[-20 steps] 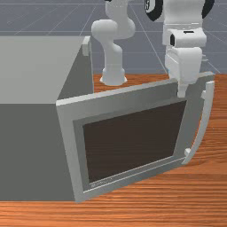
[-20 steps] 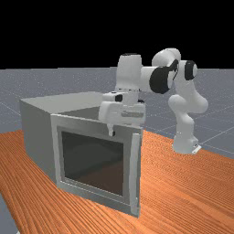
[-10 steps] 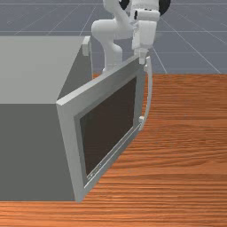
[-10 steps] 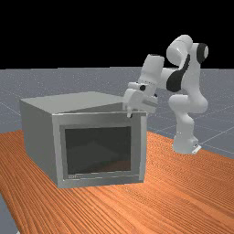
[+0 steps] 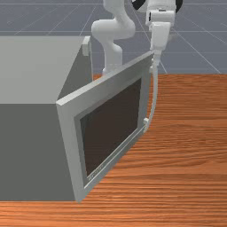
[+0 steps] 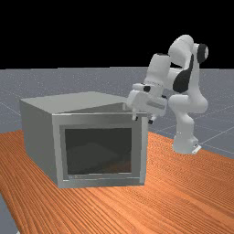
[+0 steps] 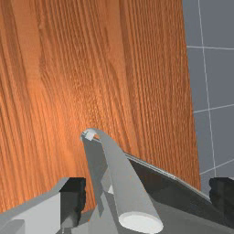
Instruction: Close the microwave
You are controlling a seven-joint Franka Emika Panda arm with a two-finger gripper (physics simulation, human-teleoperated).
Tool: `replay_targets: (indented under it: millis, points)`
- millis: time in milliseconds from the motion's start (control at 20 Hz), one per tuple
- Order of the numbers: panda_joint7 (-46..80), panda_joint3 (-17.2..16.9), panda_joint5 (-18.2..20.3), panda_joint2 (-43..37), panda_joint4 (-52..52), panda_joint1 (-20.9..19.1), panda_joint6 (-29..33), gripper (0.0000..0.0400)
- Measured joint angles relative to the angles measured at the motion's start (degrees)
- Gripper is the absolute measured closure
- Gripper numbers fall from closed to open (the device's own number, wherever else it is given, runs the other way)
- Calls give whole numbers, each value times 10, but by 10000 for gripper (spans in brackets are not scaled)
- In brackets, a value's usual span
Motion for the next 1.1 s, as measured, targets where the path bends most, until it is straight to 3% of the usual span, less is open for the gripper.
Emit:
replay_targets:
  millis: [300, 400, 450, 500, 550, 600, 800, 850, 900, 950, 1100]
  points:
    - [60, 33, -29, 69, 90, 58, -27, 0]
    - [26, 29, -24, 150, 205, 59, -53, 0]
    - [-4, 23, -36, 216, 310, 62, -94, 0]
    - [-35, 30, -4, 300, 452, 55, -173, 0]
    - [-24, 25, -15, 274, 388, 50, -112, 0]
    - [-41, 23, -12, 347, 510, 51, -162, 0]
    - [-38, 22, -11, 365, 483, 47, -131, 0]
    - [-47, 27, 1, 401, 523, 45, -167, 0]
    - [-42, 25, -4, 395, 494, 45, -136, 0]
    - [-174, 59, 14, 364, 421, 3, -78, 0]
    - [-423, 90, 73, 323, 355, -121, -68, 0]
